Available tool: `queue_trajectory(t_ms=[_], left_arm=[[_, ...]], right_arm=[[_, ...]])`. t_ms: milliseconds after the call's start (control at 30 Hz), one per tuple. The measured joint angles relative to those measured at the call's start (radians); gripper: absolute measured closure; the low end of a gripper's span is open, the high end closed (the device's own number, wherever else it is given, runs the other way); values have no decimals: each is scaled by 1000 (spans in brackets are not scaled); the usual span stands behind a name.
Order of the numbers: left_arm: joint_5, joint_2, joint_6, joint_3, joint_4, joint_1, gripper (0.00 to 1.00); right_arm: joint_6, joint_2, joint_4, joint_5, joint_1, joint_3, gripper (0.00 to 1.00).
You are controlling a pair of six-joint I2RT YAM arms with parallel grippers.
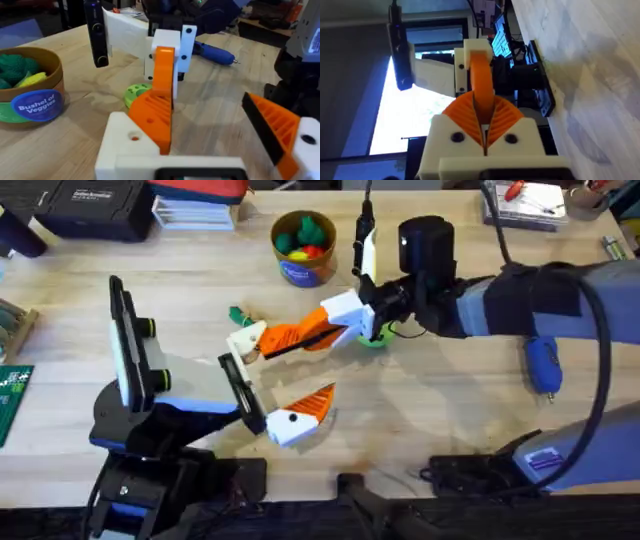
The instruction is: Pick up the gripper from the table and insert it into the empty holder that is missing its gripper. Then pick up a screw, insert it into the mounting hole, and use the screwdriver to tighten it. Finally, clean up the table by picking up the vegetable and placing it into the bucket.
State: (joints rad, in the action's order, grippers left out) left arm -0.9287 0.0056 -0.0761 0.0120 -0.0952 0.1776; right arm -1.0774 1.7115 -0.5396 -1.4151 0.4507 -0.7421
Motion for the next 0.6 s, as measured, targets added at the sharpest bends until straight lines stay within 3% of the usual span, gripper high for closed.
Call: queue_trajectory(t_ms=[600], left_arm=[[25,2,-7,0,1,-8,15]], right_arm=[[-12,36,-2,14,10,-36,991]])
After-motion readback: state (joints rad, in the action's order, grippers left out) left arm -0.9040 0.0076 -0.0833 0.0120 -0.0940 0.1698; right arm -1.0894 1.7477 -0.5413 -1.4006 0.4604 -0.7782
